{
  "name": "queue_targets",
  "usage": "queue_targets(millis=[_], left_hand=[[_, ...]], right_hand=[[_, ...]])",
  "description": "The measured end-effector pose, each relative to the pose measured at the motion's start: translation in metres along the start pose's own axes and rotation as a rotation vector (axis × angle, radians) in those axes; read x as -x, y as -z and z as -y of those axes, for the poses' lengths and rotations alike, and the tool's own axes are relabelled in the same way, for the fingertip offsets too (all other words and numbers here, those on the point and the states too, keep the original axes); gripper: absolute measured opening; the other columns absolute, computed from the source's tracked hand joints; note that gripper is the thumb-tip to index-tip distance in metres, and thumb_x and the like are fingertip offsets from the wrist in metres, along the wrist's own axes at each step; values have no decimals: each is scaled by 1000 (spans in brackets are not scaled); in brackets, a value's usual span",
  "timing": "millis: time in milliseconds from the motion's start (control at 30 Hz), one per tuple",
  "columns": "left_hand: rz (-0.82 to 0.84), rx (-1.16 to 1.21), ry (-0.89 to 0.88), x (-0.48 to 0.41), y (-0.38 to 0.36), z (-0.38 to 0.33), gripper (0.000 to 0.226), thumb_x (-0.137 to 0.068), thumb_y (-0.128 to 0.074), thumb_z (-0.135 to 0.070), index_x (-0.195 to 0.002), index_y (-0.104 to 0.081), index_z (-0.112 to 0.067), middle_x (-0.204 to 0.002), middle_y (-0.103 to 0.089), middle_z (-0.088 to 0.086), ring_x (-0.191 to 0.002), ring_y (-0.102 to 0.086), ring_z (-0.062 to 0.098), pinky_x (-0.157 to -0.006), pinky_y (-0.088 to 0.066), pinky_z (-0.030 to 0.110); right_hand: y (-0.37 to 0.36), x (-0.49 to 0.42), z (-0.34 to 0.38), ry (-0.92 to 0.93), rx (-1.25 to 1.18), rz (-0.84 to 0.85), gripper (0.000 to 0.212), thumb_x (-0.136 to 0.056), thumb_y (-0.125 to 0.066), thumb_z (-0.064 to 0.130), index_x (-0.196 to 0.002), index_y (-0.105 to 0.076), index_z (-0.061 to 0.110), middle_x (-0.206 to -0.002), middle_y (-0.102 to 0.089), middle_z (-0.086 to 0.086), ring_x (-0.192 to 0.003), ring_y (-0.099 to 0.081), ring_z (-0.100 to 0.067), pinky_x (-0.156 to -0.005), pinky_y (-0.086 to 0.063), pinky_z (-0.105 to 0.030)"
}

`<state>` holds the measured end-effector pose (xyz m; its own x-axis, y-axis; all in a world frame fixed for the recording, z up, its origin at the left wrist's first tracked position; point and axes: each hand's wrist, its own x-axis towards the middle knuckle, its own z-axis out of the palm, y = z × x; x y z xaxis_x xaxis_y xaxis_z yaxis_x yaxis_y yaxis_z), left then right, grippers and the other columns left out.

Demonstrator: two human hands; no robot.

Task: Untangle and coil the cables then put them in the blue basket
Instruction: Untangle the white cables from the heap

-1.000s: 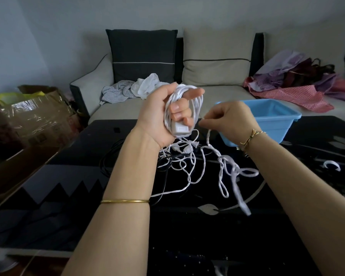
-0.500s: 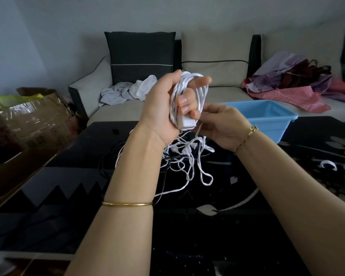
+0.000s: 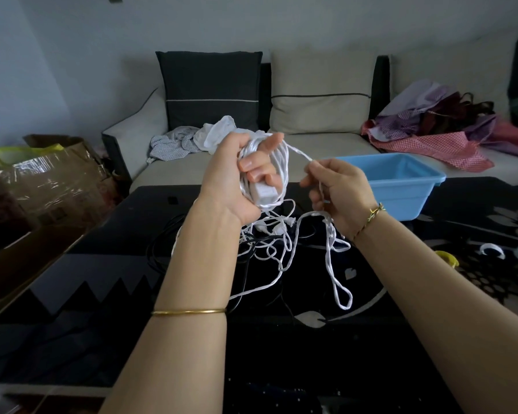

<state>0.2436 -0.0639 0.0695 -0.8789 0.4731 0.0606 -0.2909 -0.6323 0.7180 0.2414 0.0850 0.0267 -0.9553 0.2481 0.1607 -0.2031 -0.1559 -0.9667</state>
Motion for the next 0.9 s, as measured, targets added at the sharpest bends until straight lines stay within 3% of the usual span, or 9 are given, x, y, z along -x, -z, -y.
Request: queue_targets(millis=[167,300,367,467,533,600,733,800,900], left_hand=[[75,240,-57,-7,8,2,38,-100,-35,-30,-97,-60,-2,-42,-35,-8,-39,-35,4,-51,-46,16],[40,233,-110,-13,16,4,48,-104,-28,-33,-114,-54,7,-48,-36,-6,-44,-35,7,-83,-52,35],[6,184,-136,-14,16,5,47,-104,-28,-34,-118,-52,4,-49,-38,-5,-46,-37,8,-87,-49,43],[-100,52,-237,-15,14,7,41,-105,-29,-34,-115,-50,-1,-50,-41,-5,-49,-40,9,-91,-49,45],[-179,-22,-322,-16,13,7,36,-104,-31,-33,-111,-50,-4,-50,-43,-5,-48,-43,8,-94,-47,45],[-253,-101,-420,-18,15,6,32,-104,-33,-32,-104,-52,-6,-50,-45,-5,-47,-47,7,-90,-49,42],[-450,-532,-656,-17,26,7,35,-103,-38,-28,-73,-51,-16,-47,-53,-7,-44,-47,8,-66,-49,31],[-463,-800,-742,-16,32,11,38,-103,-38,-26,-70,-49,-12,-51,-54,-4,-43,-45,7,-51,-42,21],[-384,-1168,-755,-20,43,22,30,-101,-40,-20,-77,-47,-3,-63,-53,3,-49,-47,8,-53,-37,21]], right_hand=[[-11,10,-9,-68,243,197,29,-97,-50,20,-72,-62,12,-58,-51,0,-40,-39,-8,-41,-37,-20],[-22,14,-12,-162,211,342,34,-100,-43,24,-73,-61,10,-57,-44,-1,-35,-28,-5,-35,-27,-16],[-22,14,-11,-199,240,377,33,-99,-44,24,-77,-63,8,-58,-44,-1,-35,-26,-4,-33,-24,-14],[-22,17,-11,-206,331,437,10,-93,-53,9,-83,-56,8,-64,-47,-4,-37,-32,-4,-34,-29,-15],[-21,18,-11,-228,347,485,17,-88,-54,-6,-80,-50,9,-67,-49,-8,-37,-41,-6,-34,-38,-17],[-19,19,-12,-170,494,547,24,-83,-54,-12,-75,-53,11,-72,-54,-9,-52,-54,-14,-42,-45,-17],[-17,26,-8,-56,703,620,36,-79,-45,-12,-80,-65,18,-81,-56,-7,-71,-48,-16,-63,-41,-21],[-16,28,-4,-67,694,622,42,-78,-41,-15,-86,-68,16,-86,-56,-9,-76,-48,-20,-67,-43,-29],[-17,29,2,-62,704,592,35,-84,-41,-12,-96,-67,8,-81,-61,-14,-69,-56,-23,-73,-52,-42]])
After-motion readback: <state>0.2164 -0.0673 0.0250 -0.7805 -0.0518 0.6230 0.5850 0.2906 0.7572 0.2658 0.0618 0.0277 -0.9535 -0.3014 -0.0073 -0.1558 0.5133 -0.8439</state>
